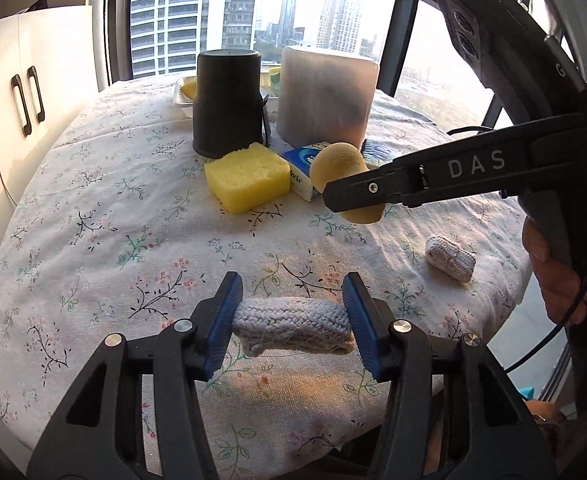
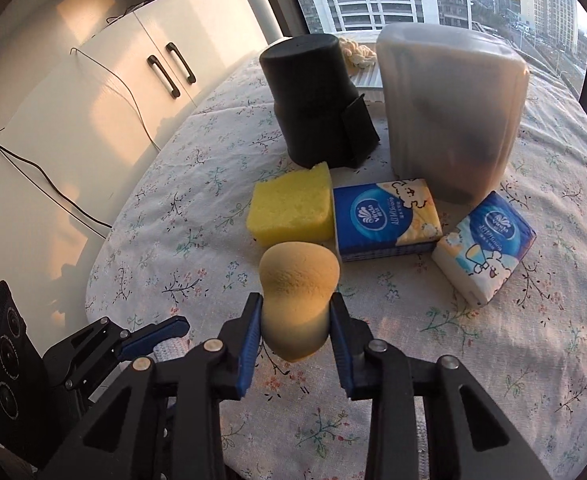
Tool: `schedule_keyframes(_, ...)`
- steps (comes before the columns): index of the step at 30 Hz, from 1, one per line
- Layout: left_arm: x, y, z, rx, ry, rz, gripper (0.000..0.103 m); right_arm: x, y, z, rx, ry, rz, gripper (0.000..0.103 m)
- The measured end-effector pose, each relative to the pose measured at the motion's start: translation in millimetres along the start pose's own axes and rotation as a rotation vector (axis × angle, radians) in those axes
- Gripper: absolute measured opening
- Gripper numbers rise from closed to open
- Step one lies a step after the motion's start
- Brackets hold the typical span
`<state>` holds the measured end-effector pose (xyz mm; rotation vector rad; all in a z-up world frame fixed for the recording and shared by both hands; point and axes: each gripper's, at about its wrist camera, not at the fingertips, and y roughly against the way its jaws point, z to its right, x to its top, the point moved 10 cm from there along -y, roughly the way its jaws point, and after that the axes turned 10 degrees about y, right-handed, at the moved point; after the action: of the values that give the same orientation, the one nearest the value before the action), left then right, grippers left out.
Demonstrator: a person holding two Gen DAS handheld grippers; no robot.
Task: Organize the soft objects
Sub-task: 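Grasp the white knit roll with the left gripper while the right gripper grasps the gourd sponge, then carry the knit roll and gourd sponge into the white tray and release both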
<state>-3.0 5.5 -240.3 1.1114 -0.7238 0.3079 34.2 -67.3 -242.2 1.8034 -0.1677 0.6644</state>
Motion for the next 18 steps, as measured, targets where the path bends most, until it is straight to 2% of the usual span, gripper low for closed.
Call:
schedule_keyframes(11, 30.8, -2.6, -17.1, 0.057, 0.015, 0.041, 0.050, -1.6, 36.6, 64.9, -0.144, -0.072, 0.032, 0.035)
schedule_keyframes(18, 57.0, -14.6, -39.5, 0.109, 0.036, 0.059, 0.050, -3.7, 53.2, 101.9, -0.204, -0.121, 0.043, 0.035)
